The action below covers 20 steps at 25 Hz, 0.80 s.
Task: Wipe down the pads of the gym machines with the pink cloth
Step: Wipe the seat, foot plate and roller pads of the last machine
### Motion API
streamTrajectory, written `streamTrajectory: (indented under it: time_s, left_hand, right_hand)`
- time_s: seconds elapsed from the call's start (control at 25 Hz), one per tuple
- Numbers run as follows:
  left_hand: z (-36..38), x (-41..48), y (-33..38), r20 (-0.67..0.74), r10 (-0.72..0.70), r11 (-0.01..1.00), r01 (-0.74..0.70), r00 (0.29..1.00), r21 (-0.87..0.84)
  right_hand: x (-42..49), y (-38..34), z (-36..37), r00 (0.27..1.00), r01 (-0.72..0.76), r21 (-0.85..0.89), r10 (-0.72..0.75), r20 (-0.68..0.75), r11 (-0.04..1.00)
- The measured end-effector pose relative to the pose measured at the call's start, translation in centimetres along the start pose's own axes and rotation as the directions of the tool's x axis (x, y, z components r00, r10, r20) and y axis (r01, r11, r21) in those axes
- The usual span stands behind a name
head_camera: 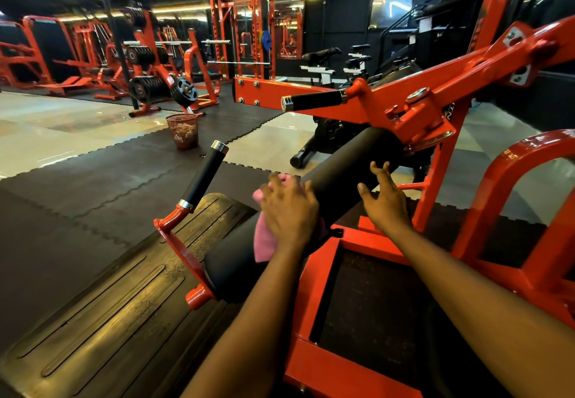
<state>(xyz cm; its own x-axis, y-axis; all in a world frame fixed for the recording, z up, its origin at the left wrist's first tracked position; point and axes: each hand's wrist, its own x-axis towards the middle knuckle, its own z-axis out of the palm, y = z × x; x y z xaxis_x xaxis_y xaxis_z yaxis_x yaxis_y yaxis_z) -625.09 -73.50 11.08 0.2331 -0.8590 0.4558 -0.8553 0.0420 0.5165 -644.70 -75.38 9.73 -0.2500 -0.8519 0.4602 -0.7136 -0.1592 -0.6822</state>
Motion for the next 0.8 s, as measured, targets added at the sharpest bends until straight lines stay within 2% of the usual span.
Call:
streamTrajectory:
  time_s: [0.08, 0.16, 0.24, 0.28, 0.36, 0.44, 0.52, 0.64, 0.8]
  left_hand:
    - [0.4, 1.2, 1.8, 0.071, 0.134, 0.988, -0.128, 0.988, -0.081]
    - [-0.1, 2.0, 0.0, 0.081, 0.225, 0.947, -0.198, 0.971, -0.253]
    - [-0.9, 1.7, -3.9, 0.052, 0.193, 0.83, -0.135, 0.98, -0.541]
    - [-1.3, 1.5, -6.0, 0.05, 0.18, 0.773, -0.11, 0.982, -0.625]
    - [-1.9, 0.7, -9.9, 0.087, 0.163, 0.803, -0.081, 0.983, -0.59]
    - [-1.9, -0.1, -12.5, 0.133, 0.078, 0.886, -0.007, 0.988, -0.463]
    - [-1.3, -0.9, -13.8, 0.137, -0.006, 0.937, 0.054, 0.991, -0.345]
    - [-0.7, -1.3, -13.8, 0.12, -0.039, 0.973, 0.065, 0.992, -0.224]
    - [-0.2, -1.8, -14.0, 0.012, -0.04, 0.983, 0.042, 0.999, -0.181]
  right_hand:
    - [0.6, -0.4, -1.7, 0.999, -0.054, 0.01, 0.054, 0.005, 0.998]
    - [0.6, -2.0, -1.8, 0.993, -0.021, -0.013, 0.02, -0.115, 1.0]
    - [-1.0, -5.4, 0.6, 0.959, 0.172, -0.024, -0.173, -0.226, 0.985]
    - [-2.5, -7.3, 2.6, 0.935, 0.287, -0.041, -0.29, -0.204, 0.957]
    - [-5.8, -10.2, 6.8, 0.901, 0.421, -0.156, -0.432, -0.042, 0.894]
    - [-7.9, -11.3, 10.0, 0.913, 0.4, -0.322, -0.405, 0.056, 0.858]
    - [-7.9, -11.6, 10.8, 0.937, 0.33, -0.41, -0.346, 0.036, 0.85]
    - [-3.3, -9.5, 9.5, 0.93, 0.343, -0.481, -0.364, 0.054, 0.807]
    - [8.5, -4.0, 1.1, 0.957, 0.193, -0.503, -0.275, -0.094, 0.843]
